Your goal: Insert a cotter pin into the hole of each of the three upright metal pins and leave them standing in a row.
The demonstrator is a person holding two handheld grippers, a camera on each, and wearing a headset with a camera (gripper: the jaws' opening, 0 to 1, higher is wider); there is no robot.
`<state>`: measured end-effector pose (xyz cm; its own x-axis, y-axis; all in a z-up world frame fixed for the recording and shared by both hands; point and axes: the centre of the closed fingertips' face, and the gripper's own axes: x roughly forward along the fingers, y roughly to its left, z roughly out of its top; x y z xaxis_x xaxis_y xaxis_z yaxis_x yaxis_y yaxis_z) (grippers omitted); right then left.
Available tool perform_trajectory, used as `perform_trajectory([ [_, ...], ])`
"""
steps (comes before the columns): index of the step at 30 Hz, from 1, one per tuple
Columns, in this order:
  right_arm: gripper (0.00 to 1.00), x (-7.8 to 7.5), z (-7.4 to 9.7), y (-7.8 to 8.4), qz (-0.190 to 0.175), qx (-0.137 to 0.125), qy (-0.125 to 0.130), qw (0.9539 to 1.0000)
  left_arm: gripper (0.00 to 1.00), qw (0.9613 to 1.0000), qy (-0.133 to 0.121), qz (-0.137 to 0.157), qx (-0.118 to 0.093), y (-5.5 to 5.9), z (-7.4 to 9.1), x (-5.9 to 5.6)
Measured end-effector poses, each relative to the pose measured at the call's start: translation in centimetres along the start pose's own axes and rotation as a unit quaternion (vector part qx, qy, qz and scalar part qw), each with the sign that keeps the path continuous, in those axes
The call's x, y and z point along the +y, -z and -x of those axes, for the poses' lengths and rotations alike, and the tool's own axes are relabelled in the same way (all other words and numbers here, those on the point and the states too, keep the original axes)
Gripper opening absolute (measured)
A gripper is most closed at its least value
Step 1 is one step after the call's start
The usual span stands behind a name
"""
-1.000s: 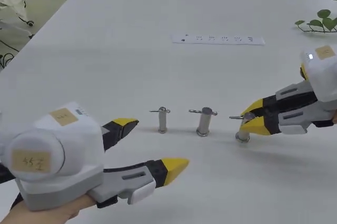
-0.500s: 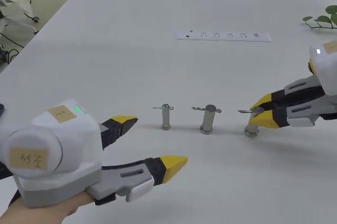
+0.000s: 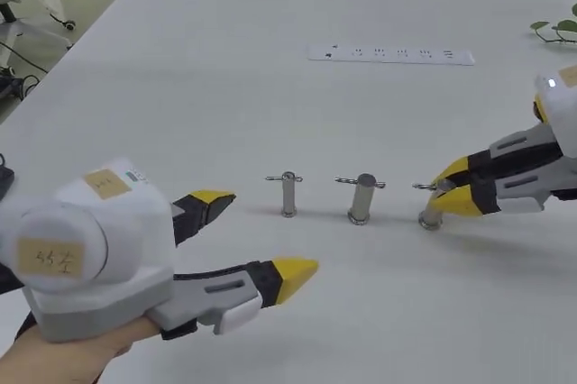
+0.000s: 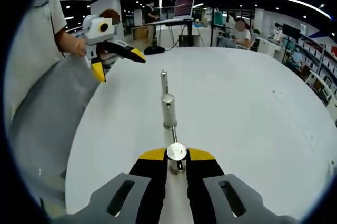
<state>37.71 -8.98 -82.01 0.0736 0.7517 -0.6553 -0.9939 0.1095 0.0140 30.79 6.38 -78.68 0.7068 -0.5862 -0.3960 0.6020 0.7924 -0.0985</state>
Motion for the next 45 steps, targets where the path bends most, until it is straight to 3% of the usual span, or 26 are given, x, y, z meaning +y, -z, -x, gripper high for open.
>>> perform_trajectory([
  [14,0.15,0.1,-0.4,0.0,0.021,0.007,-0.022,0.9995,0.67,1.0000,0.001,-0.004,0.005,0.0,-0.3,-0.1],
  [22,0.22,0.2,-0.5,-0.4,-0.015,-0.006,-0.013,0.9998,0.68,1.0000,-0.002,-0.007,0.006,-0.1,0.0,0.2],
  [26,0.26,0.4,0.0,-0.9,-0.064,-0.023,0.001,0.9977,0.68,0.9999,-0.008,-0.006,0.007,-0.4,0.2,0.6],
  [28,0.31,0.4,0.2,-0.7,-0.088,-0.015,0.012,0.9959,0.68,0.9999,-0.011,-0.006,0.006,-0.6,0.4,0.9],
  [31,0.37,0.5,0.5,-0.7,-0.096,-0.016,0.028,0.9949,0.68,0.9999,-0.014,-0.004,0.005,-0.8,0.6,1.1],
  [33,0.38,0.5,0.9,-1.0,-0.118,-0.028,0.042,0.9917,0.68,0.9998,-0.017,-0.004,0.004,-1.0,0.7,1.1],
  [35,0.42,0.3,1.2,-0.8,-0.135,-0.023,0.063,0.9886,0.68,0.9998,-0.017,-0.001,0.006,-1.1,0.8,1.2],
  [37,0.47,0.6,1.4,-0.8,-0.134,-0.024,0.072,0.9881,0.68,0.9998,-0.018,-0.002,0.006,-1.1,0.9,1.2],
  [39,0.49,0.8,1.7,-1.0,-0.150,-0.034,0.087,0.9843,0.68,0.9998,-0.020,-0.003,0.007,-1.2,0.9,1.3],
  [40,0.50,0.8,1.9,-1.1,-0.165,-0.038,0.101,0.9803,0.68,0.9997,-0.022,-0.004,0.006,-1.2,1.0,1.4],
  [45,0.62,2.1,2.8,-2.0,-0.172,-0.049,0.126,0.9758,0.69,0.9996,-0.028,-0.001,0.007,-1.4,1.3,1.8],
])
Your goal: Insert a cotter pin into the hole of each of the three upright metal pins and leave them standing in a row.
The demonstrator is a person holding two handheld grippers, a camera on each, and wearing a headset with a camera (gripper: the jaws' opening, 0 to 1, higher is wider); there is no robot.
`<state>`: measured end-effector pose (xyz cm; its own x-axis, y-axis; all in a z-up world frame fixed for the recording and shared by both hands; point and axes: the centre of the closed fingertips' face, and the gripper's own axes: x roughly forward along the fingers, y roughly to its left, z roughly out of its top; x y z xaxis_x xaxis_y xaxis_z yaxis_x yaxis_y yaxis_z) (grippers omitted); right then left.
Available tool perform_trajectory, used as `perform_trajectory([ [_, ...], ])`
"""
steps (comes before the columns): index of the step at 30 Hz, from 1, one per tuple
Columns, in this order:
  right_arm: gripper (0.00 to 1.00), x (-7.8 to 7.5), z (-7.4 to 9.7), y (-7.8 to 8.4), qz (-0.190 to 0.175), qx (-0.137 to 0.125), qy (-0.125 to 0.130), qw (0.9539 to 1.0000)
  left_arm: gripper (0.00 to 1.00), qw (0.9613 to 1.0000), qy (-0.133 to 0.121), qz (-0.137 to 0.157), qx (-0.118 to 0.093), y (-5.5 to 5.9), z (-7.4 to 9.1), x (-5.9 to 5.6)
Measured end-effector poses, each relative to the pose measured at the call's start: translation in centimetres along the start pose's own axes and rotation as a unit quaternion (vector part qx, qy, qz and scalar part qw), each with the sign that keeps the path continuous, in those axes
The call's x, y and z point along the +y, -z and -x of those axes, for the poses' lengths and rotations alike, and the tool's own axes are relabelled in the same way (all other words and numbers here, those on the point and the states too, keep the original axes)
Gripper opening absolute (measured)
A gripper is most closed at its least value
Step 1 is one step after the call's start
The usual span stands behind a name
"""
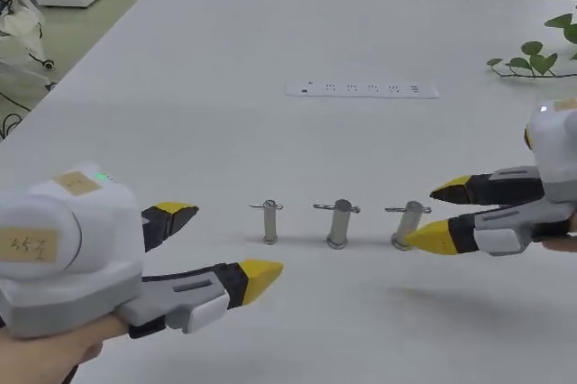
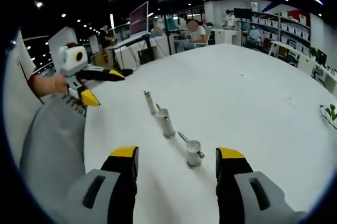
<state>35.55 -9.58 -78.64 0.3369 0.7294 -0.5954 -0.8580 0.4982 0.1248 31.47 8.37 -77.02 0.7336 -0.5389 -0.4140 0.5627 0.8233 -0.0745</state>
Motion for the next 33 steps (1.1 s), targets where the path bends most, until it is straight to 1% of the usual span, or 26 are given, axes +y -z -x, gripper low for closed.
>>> perform_trajectory([
  [4,0.66,1.0,1.0,-0.8,-0.013,-0.019,0.019,0.9996,0.72,1.0000,0.000,0.005,-0.002,-0.3,0.5,0.4],
  [8,0.70,1.7,1.8,-1.0,-0.025,-0.025,0.036,0.9987,0.75,1.0000,0.003,0.004,-0.006,-0.8,1.1,0.4],
  [9,0.71,1.8,2.0,-1.1,-0.030,-0.029,0.037,0.9984,0.76,0.9999,0.004,0.005,-0.008,-1.0,1.3,0.4],
  [10,0.72,2.1,2.2,-1.1,-0.047,-0.034,0.040,0.9975,0.77,0.9999,0.004,0.007,-0.009,-1.1,1.5,0.3],
  [11,0.72,2.2,2.3,-1.0,-0.052,-0.032,0.043,0.9972,0.78,0.9999,0.005,0.008,-0.009,-1.2,1.6,0.3],
  [13,0.74,2.5,2.7,-0.9,-0.056,-0.037,0.052,0.9964,0.80,0.9999,0.006,0.013,-0.008,-1.3,2.0,0.2],
  [16,0.78,3.1,3.2,-0.6,-0.066,-0.038,0.065,0.9950,0.84,0.9998,0.008,0.015,0.003,-1.0,2.4,0.0],
  [18,0.81,3.4,3.4,-0.1,-0.078,-0.030,0.073,0.9938,0.86,0.9998,0.008,0.014,0.007,-0.7,2.8,-0.2],
  [21,0.86,4.4,3.7,0.6,-0.076,-0.021,0.082,0.9935,0.89,0.9997,0.008,0.020,0.009,-0.4,3.2,-0.4],
  [23,0.89,4.7,3.8,1.0,-0.074,-0.017,0.089,0.9931,0.91,0.9996,0.007,0.025,0.008,-0.3,3.7,-0.7],
  [25,0.91,5.3,3.8,1.3,-0.074,-0.017,0.089,0.9931,0.93,0.9996,0.001,0.026,0.010,-0.2,4.2,-0.7],
  [26,0.91,5.6,3.9,1.3,-0.078,-0.021,0.087,0.9930,0.94,0.9996,-0.002,0.026,0.012,-0.1,4.4,-0.6],
  [27,0.91,5.8,3.9,1.4,-0.091,-0.025,0.084,0.9919,0.95,0.9996,-0.004,0.023,0.013,-0.2,4.7,-0.7],
  [28,0.92,6.1,4.0,1.7,-0.102,-0.022,0.084,0.9910,0.97,0.9997,-0.008,0.018,0.013,-0.3,4.9,-0.8],
  [31,0.94,6.7,4.1,1.9,-0.083,-0.021,0.086,0.9926,0.99,0.9996,-0.012,0.010,0.022,0.1,5.3,-0.8],
  [32,0.94,6.7,4.2,2.1,-0.070,-0.018,0.095,0.9928,0.99,0.9996,-0.012,0.010,0.023,0.1,5.3,-0.8],
  [33,0.94,6.8,4.2,2.1,-0.067,-0.019,0.100,0.9926,0.99,0.9996,-0.014,0.010,0.023,0.3,5.4,-0.8],
])
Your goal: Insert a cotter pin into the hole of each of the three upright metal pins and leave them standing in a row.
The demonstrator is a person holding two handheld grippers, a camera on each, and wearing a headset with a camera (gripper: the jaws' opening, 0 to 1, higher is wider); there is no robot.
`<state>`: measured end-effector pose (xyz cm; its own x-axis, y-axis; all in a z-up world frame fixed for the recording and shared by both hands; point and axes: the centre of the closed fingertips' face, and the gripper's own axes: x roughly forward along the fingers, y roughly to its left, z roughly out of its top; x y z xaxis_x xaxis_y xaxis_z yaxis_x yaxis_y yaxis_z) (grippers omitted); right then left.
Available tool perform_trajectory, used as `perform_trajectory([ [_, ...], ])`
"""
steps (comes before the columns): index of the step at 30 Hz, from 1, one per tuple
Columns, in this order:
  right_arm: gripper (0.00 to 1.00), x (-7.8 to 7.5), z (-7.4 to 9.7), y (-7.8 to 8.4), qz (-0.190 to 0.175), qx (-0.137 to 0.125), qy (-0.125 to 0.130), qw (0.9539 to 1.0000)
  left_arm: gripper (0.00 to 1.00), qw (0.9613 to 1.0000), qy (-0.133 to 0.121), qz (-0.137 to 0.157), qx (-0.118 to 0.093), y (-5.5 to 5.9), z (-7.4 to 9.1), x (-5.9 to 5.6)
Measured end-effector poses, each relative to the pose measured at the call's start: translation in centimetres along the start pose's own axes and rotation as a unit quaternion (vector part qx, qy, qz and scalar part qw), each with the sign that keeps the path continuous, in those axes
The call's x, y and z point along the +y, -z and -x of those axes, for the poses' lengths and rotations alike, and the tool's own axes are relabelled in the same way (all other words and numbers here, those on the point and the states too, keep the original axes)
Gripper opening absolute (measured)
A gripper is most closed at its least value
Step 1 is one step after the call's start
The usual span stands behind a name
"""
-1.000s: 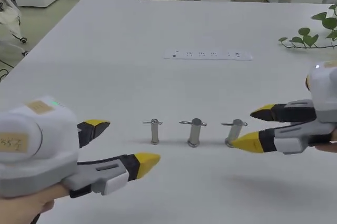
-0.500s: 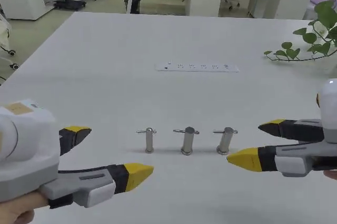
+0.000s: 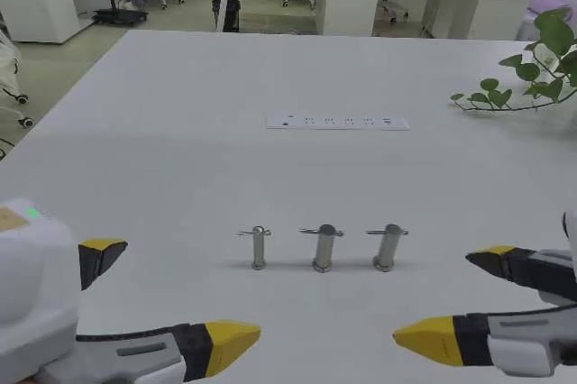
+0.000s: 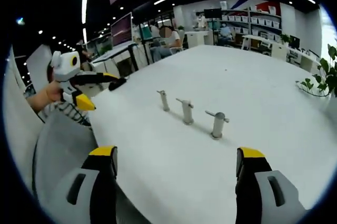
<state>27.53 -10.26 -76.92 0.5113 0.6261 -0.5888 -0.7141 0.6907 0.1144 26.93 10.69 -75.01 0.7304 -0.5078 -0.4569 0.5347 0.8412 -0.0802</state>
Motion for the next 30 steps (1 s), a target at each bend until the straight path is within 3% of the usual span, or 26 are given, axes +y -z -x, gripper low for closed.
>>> perform_trajectory([
  [4,0.98,0.4,0.1,-0.4,-0.030,-0.021,-0.004,0.9993,0.99,0.9998,-0.011,0.015,0.003,0.5,0.1,0.5],
  [8,1.00,0.3,0.4,-0.7,-0.019,-0.033,0.011,0.9992,0.99,0.9994,-0.026,0.023,-0.009,0.4,0.3,0.8],
  [12,1.00,0.5,0.4,-1.0,-0.024,-0.042,0.005,0.9988,0.97,0.9993,-0.028,0.023,-0.003,0.7,0.5,0.8],
  [30,1.00,0.0,0.6,0.9,-0.023,-0.022,0.043,0.9986,0.94,0.9982,-0.050,0.033,-0.004,1.0,1.5,1.3],
])
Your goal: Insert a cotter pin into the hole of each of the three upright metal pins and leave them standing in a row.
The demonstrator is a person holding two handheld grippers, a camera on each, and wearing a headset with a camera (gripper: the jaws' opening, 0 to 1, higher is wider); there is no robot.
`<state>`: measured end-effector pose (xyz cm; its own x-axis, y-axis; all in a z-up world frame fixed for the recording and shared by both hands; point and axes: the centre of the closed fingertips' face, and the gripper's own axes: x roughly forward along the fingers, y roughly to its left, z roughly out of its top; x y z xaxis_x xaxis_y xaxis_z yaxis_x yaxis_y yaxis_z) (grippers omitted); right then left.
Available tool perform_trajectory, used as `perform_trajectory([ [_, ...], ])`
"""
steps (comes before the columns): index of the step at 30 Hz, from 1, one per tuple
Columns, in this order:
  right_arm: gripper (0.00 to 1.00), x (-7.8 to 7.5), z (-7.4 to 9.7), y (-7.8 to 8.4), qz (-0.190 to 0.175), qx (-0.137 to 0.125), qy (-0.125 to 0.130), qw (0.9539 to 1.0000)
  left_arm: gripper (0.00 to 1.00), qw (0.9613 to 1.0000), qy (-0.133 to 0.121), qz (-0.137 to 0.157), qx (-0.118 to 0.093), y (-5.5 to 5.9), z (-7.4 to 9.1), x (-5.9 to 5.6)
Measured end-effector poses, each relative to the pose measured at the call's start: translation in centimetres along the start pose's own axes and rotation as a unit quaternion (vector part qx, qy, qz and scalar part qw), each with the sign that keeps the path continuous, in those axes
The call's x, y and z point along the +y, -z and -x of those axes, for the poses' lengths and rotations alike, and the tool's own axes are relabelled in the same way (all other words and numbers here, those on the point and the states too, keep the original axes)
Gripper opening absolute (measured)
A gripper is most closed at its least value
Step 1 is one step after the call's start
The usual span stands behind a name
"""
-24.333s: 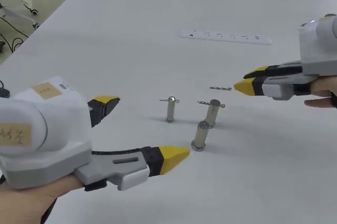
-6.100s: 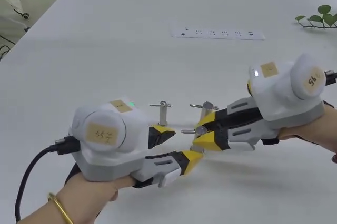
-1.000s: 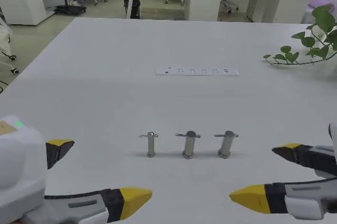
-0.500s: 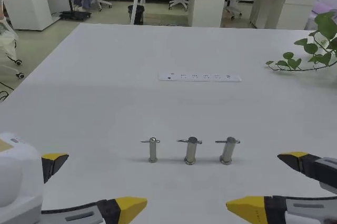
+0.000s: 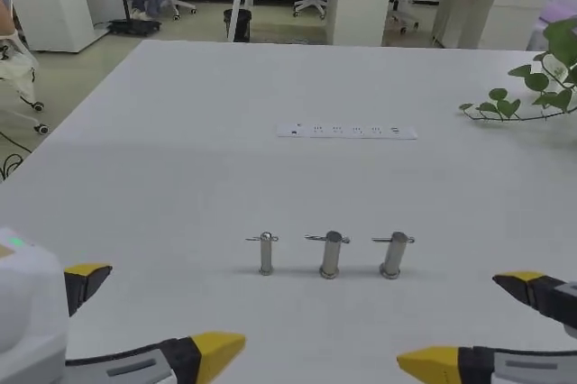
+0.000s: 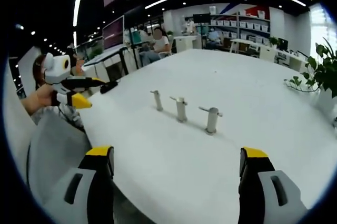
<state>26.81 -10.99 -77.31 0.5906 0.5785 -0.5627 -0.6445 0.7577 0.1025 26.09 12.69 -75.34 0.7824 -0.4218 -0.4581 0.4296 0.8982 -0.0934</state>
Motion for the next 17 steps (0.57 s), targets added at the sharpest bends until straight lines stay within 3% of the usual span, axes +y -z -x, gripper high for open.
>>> perform_trajectory([
  [7,0.99,0.4,-0.2,0.0,0.000,0.001,-0.004,1.0000,0.93,1.0000,-0.005,0.004,0.000,0.1,0.0,0.4],
  [11,0.98,0.5,-0.4,1.0,0.025,0.033,-0.001,0.9991,0.93,1.0000,-0.007,0.006,0.001,0.4,0.1,0.5],
  [17,0.98,0.5,-0.7,0.2,0.001,0.003,-0.008,1.0000,0.93,0.9999,-0.008,0.007,0.003,0.5,0.1,0.6],
])
